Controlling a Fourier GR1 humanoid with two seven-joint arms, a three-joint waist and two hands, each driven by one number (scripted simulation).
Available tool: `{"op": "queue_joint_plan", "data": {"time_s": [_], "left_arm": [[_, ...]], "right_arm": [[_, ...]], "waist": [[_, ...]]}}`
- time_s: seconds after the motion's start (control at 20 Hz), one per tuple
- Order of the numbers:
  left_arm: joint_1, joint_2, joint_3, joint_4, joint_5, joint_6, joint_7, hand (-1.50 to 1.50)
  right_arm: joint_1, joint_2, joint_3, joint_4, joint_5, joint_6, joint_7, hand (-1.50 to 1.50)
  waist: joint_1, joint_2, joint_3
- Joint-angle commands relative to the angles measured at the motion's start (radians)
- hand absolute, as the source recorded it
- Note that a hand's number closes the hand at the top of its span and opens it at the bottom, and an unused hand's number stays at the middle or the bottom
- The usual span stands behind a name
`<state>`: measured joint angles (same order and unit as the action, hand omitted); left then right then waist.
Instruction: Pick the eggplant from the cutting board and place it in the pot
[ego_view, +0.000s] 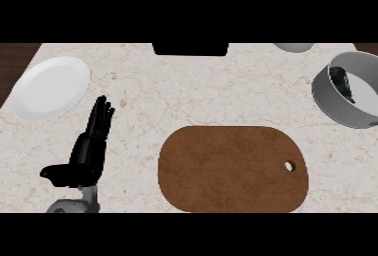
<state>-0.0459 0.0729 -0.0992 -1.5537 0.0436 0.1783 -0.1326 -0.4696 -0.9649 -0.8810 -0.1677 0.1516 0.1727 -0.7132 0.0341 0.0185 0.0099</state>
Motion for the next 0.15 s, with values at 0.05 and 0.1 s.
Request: {"op": "queue_joint_plan", "data": {"time_s": [0.05, 0.1], "left_arm": [[0.045, 0.002, -0.018, -0.019, -0.004, -0.016, -0.016, 0.0], [0.014, -0.019, -0.015, 0.005, -0.018, 0.017, -0.008, 0.0]], "right_arm": [[0.017, -0.037, -0.043, 0.017, -0.04, -0.005, 0.017, -1.5], [0.046, -0.053, -0.049, 0.018, -0.044, 0.02, 0.001, -1.5]], "waist": [[0.007, -0.002, 0.0], [-0.005, 0.001, 0.002]]}}
